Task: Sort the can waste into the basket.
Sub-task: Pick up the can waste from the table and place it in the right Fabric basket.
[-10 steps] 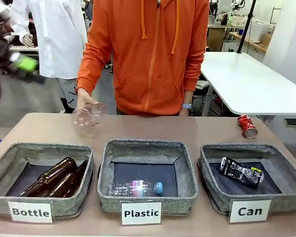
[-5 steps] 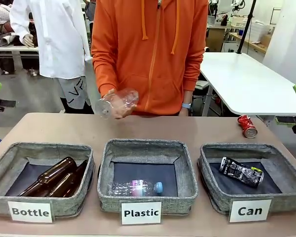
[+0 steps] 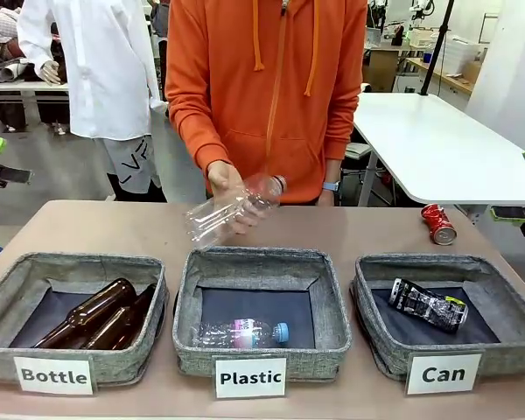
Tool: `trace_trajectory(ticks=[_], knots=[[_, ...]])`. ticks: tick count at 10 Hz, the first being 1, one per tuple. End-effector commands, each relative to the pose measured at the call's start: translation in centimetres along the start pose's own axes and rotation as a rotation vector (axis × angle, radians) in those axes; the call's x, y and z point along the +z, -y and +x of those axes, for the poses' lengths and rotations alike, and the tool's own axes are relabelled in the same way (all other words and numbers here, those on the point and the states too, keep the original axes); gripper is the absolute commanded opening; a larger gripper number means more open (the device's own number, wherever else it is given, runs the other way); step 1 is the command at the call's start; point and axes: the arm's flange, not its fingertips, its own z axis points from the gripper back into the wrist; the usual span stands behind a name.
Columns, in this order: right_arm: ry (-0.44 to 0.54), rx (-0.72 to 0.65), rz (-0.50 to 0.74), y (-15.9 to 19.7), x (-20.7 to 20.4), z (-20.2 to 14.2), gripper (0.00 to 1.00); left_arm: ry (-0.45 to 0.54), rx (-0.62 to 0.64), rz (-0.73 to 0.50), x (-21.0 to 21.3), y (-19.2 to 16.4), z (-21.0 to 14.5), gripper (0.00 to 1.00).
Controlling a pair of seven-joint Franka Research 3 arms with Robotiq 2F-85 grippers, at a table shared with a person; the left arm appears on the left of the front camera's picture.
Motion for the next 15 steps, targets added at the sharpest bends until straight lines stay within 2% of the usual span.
trace_trajectory(ticks=[1,8,9,10,11,13,14,15], knots=[[-0.013,0.008,0.002,-0.1,0.0,-0.2,1.0,-0.003,0.011,0.007,0.0,0.0,-0.2,1.0],[0.0,0.0,0.0,0.0,0.0,0.0,1.0,-0.003,0.011,0.007,0.0,0.0,-0.2,1.0],[0.016,0.064,-0.437,-1.6,-0.4,-1.2,1.0,-0.003,0.011,0.007,0.0,0.0,-0.2,1.0],[0.032,0.187,-0.797,-2.8,-3.5,-0.2,1.0,-0.003,0.011,0.007,0.0,0.0,-0.2,1.0],[0.028,0.262,-1.08,-3.2,-6.2,2.2,1.0,-0.003,0.011,0.007,0.0,0.0,-0.2,1.0],[0.17,0.433,-1.774,-2.8,-9.3,6.8,1.0,-0.003,0.011,0.007,0.0,0.0,-0.2,1.0],[0.196,0.537,-1.961,-2.6,-9.9,8.0,1.0,-0.003,0.011,0.007,0.0,0.0,-0.2,1.0],[0.221,0.636,-2.053,-2.5,-10.3,8.5,1.0,-0.003,0.011,0.007,0.0,0.0,-0.2,1.0]])
